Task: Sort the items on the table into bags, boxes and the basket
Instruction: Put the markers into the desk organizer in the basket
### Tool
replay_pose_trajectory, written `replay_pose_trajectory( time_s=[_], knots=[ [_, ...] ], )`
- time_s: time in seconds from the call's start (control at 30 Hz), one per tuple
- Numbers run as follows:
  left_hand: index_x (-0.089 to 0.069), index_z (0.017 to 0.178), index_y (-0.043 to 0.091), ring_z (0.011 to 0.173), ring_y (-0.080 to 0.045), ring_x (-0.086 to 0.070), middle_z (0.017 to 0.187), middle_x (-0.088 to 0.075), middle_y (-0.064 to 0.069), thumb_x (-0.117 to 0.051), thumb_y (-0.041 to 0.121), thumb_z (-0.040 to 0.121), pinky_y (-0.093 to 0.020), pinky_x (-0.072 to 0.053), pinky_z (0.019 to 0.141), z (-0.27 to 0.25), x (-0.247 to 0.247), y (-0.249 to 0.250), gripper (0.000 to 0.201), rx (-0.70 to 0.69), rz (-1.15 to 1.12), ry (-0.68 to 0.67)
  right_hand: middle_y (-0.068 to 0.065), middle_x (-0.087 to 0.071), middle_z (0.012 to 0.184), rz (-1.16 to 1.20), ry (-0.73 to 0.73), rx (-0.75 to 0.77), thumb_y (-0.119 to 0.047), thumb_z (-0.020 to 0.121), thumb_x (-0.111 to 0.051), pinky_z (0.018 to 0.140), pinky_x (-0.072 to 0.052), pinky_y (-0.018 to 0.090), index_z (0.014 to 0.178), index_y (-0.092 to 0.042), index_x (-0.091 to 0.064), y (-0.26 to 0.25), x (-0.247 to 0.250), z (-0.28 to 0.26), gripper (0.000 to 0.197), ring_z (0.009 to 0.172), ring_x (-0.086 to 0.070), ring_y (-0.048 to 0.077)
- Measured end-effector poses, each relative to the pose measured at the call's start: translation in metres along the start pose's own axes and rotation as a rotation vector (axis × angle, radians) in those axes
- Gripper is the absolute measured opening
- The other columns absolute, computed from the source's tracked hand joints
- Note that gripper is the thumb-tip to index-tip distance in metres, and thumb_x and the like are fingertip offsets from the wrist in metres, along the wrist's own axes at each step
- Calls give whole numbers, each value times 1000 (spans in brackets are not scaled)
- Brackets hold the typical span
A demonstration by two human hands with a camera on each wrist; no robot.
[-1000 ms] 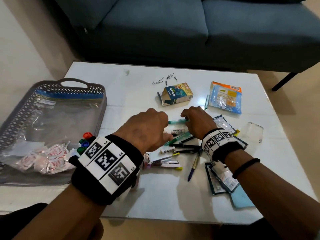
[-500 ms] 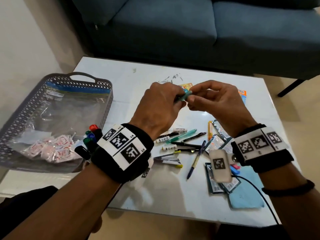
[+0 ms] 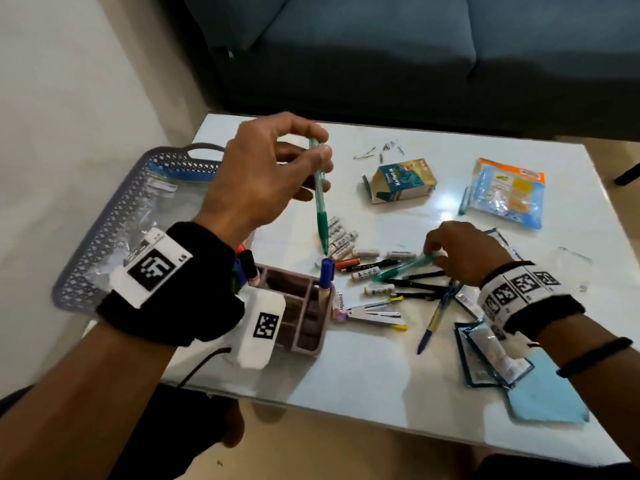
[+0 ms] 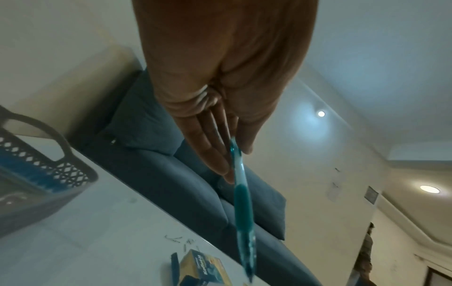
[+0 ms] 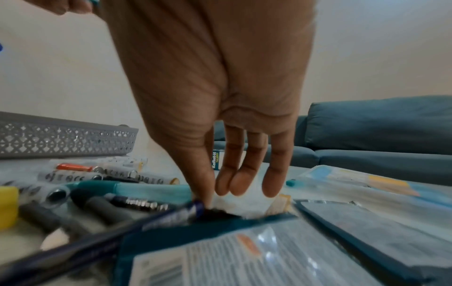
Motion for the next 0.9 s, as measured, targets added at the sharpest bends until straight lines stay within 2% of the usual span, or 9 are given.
replay_pose_trajectory(
  time_s=[0.07, 0.13, 0.23, 0.33, 0.4, 0.5, 0.6, 0.7, 0.9],
  knots=[
    [-67, 118, 18, 81, -9, -77, 95, -79, 1, -68, 24, 97, -29, -64, 73, -6, 18, -6, 22, 37, 29, -41, 0, -65, 103, 35, -22, -8, -15, 87, -72, 82, -55, 42, 89, -32, -69, 3, 12, -3, 17, 90, -61, 19],
    [-67, 116, 19, 83, -4, -76, 94, -79, 5, -68, 26, 97, -23, -63, 73, -15, 35, -11, 21, 45, 81, -69, -4, -70, 93, 97, -53, -12, -13, 84, -78, 73, -54, 32, 78, -36, -65, 2, 36, -7, 27, 78, -64, 10],
    [-69, 112, 17, 83, -1, -75, 93, -79, 8, -72, 27, 93, -17, -60, 70, -28, 55, -18, 21, 13, 127, -65, -12, -75, 82, 255, 24, 47, -16, 81, -85, 70, -49, 20, 84, -34, -73, -14, 79, -27, 22, 76, -69, 0],
    [-74, 106, 16, 87, -5, -76, 95, -79, 5, -79, 24, 88, -27, -63, 80, -40, 65, -28, 21, -36, 116, -99, -15, -77, 84, 616, 207, 140, -22, 77, -83, 70, -53, 6, 93, -29, -77, -46, 107, -50, 18, 80, -72, -1],
    [-78, 104, 16, 90, -6, -75, 96, -79, 6, -81, 25, 85, -30, -61, 88, -46, 67, -33, 21, -59, 93, -112, -9, -79, 95, 861, 254, 212, -23, 76, -77, 79, -57, 12, 99, -25, -76, -70, 116, -56, 24, 86, -76, 8],
    [-80, 104, 20, 90, -1, -73, 96, -78, 10, -81, 29, 84, -23, -60, 87, -48, 66, -34, 22, -97, 131, -114, 2, -78, 101, 1007, 238, 304, -23, 77, -72, 81, -60, 20, 104, -18, -73, -106, 120, -57, 27, 92, -76, 17],
    [-80, 106, 24, 92, -1, -72, 97, -78, 12, -81, 34, 84, -24, -60, 86, -45, 64, -36, 24, -105, 172, -160, 4, -78, 101, 948, 232, 360, -21, 80, -73, 84, -59, 19, 109, -12, -74, -132, 112, -56, 30, 95, -76, 17],
    [-80, 107, 23, 88, 6, -71, 97, -77, 15, -83, 29, 83, -13, -56, 82, -44, 62, -43, 25, -94, 205, -196, -8, -77, 101, 805, 261, 389, -22, 81, -77, 84, -56, 12, 108, -17, -77, -146, 98, -51, 27, 96, -74, 4],
    [-81, 108, 24, 84, 13, -68, 100, -77, 14, -83, 28, 83, -1, -49, 75, -46, 55, -55, 25, -93, 361, -262, -4, -77, 92, 749, 291, 456, -21, 83, -83, 83, -62, 28, 100, -13, -76, -160, 76, -42, 20, 85, -75, 13]
  ],
)
Point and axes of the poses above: each hand's wrist, its own z-axis towards the middle knuckle, its own x-axis out of the back of the hand, y = z × x, the point moved 1 cm from there along z, towards the middle knuckle
